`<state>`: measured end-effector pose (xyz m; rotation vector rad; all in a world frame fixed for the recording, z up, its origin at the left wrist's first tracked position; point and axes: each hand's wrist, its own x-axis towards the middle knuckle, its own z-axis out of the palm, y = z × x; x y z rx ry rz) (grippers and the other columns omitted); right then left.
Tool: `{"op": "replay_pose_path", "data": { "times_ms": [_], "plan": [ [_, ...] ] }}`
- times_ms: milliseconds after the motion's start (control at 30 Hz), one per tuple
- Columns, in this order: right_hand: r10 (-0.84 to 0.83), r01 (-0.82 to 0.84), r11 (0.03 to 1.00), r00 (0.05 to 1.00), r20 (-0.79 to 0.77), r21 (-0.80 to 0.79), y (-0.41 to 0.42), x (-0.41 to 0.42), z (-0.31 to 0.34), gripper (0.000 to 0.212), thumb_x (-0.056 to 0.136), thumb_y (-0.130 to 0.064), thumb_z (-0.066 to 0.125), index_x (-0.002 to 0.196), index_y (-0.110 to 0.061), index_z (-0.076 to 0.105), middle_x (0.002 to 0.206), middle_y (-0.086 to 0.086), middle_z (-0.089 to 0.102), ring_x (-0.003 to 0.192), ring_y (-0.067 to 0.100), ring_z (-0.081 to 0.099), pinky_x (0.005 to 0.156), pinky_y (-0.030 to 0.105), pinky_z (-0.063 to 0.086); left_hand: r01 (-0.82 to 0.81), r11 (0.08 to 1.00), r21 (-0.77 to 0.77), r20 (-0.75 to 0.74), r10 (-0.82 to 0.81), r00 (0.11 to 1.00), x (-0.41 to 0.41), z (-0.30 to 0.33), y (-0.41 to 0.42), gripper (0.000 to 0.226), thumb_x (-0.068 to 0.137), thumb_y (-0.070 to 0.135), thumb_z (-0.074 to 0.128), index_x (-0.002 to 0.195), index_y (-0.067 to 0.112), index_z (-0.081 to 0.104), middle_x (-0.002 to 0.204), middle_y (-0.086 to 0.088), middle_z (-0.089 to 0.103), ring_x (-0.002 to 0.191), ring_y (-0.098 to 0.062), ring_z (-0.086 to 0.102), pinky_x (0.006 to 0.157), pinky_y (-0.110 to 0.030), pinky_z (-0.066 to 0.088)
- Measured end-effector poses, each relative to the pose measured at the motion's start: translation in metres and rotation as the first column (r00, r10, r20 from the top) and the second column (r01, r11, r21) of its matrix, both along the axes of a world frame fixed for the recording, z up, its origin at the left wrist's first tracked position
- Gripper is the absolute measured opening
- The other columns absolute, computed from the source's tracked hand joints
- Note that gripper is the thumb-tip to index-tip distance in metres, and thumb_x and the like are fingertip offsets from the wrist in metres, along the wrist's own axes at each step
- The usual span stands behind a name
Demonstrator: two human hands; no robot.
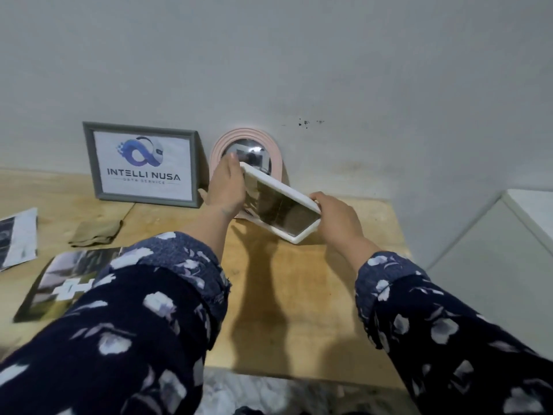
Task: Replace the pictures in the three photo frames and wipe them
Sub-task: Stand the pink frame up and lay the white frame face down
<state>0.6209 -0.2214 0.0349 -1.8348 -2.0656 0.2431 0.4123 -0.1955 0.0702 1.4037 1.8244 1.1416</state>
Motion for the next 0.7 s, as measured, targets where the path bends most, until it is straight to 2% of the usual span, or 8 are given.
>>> {"op": "replay_pose_path", "data": {
  "times_ms": [67,100,200,267,433,567,700],
  "plan": [
    [0.034,-0.035,0.999,0.998,0.045,0.02,-0.003,-0.02,-0.001,0.043,0.084,-0.004,0.05,0.12,-0.028,0.054,0.104,0.003,0.064,0.089,0.028,0.06,0.072,0.032,0.044,-0.007,0.996,-0.085,-0.044,0.003,0.999,-0.015,-0.001,-0.01,0.062,0.1,0.054,0.008,0.142,0.023,0.041,0.145,-0.005,0.045,0.139,-0.027,0.033,0.117,-0.052,0.011],
    [0.047,-0.049,0.998,0.997,0.058,0.026,-0.006,-0.032,-0.003,0.042,0.085,-0.005,0.049,0.119,-0.027,0.055,0.104,0.004,0.064,0.088,0.028,0.059,0.069,0.031,0.042,0.003,0.992,-0.128,-0.048,-0.009,0.999,-0.026,-0.004,-0.015,0.065,0.099,0.057,0.007,0.143,0.022,0.04,0.147,-0.006,0.043,0.14,-0.028,0.032,0.117,-0.054,0.013],
    [0.071,-0.081,0.995,0.988,0.138,0.062,-0.018,-0.058,-0.01,0.045,0.085,-0.001,0.048,0.124,-0.023,0.053,0.108,0.006,0.062,0.09,0.028,0.056,0.07,0.033,0.042,0.007,0.977,-0.213,-0.035,-0.014,0.999,-0.052,-0.017,-0.027,0.069,0.097,0.062,0.01,0.146,0.019,0.035,0.149,-0.007,0.04,0.138,-0.028,0.034,0.115,-0.051,0.021],
    [0.074,-0.089,0.993,0.982,0.175,0.077,-0.029,-0.071,-0.014,0.05,0.085,0.003,0.046,0.129,-0.02,0.05,0.115,0.008,0.059,0.097,0.03,0.052,0.075,0.036,0.043,-0.012,0.973,-0.229,-0.032,0.004,0.999,-0.065,-0.028,-0.037,0.069,0.097,0.061,0.012,0.145,0.017,0.036,0.148,-0.008,0.041,0.137,-0.029,0.036,0.114,-0.048,0.023],
    [0.042,-0.069,0.992,0.972,0.232,0.108,-0.057,-0.086,-0.027,0.063,0.081,0.011,0.047,0.136,-0.019,0.043,0.128,0.006,0.052,0.108,0.029,0.046,0.08,0.037,0.042,-0.037,0.967,-0.251,-0.023,0.032,0.999,-0.085,-0.051,-0.055,0.062,0.099,0.055,0.019,0.144,0.017,0.037,0.146,-0.01,0.043,0.136,-0.031,0.037,0.114,-0.053,0.022],
    [0.007,-0.054,0.981,0.969,0.247,0.184,-0.082,-0.09,-0.052,0.059,0.079,0.005,0.058,0.131,-0.02,0.049,0.123,0.003,0.057,0.105,0.026,0.048,0.081,0.036,0.044,-0.062,0.964,-0.259,-0.112,0.033,0.993,-0.09,-0.074,-0.07,0.053,0.099,0.051,0.024,0.142,0.023,0.038,0.139,-0.005,0.052,0.13,-0.031,0.044,0.114,-0.055,0.018],
    [-0.017,-0.039,0.983,0.954,0.299,0.182,-0.108,-0.091,-0.078,0.062,0.072,0.003,0.068,0.126,-0.021,0.051,0.121,0.0,0.057,0.104,0.023,0.05,0.079,0.036,0.049,-0.125,0.954,-0.272,-0.194,0.073,0.978,-0.087,-0.097,-0.089,0.043,0.1,0.043,0.033,0.137,0.023,0.043,0.131,-0.006,0.057,0.127,-0.03,0.047,0.112,-0.051,0.017]
  ]
}}
